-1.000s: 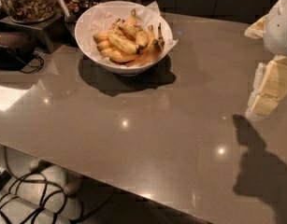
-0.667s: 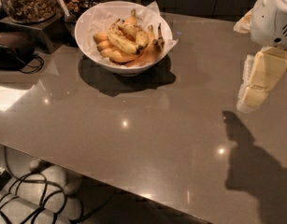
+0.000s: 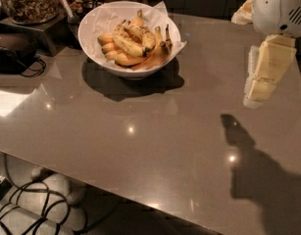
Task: Pick banana from white bowl
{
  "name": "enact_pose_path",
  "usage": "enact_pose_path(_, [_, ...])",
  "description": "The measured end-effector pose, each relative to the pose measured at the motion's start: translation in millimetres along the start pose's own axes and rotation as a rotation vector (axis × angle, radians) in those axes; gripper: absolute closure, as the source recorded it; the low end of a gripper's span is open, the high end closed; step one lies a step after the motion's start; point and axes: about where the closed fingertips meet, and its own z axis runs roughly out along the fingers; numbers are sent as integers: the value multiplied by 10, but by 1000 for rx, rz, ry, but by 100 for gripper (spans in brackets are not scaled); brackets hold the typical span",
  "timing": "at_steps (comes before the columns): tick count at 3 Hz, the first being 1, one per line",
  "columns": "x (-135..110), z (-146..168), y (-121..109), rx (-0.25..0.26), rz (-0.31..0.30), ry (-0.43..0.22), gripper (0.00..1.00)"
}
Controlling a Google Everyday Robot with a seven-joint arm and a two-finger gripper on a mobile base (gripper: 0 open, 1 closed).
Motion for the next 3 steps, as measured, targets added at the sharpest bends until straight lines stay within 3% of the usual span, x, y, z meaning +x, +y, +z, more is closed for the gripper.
enact_pose_path(1, [-235,86,-272,14,55,-32,0])
enact_pose_path(2, [-647,220,-640,13,73,-31,0])
enact_pose_path(3, [-796,216,-699,31,55,-54,0])
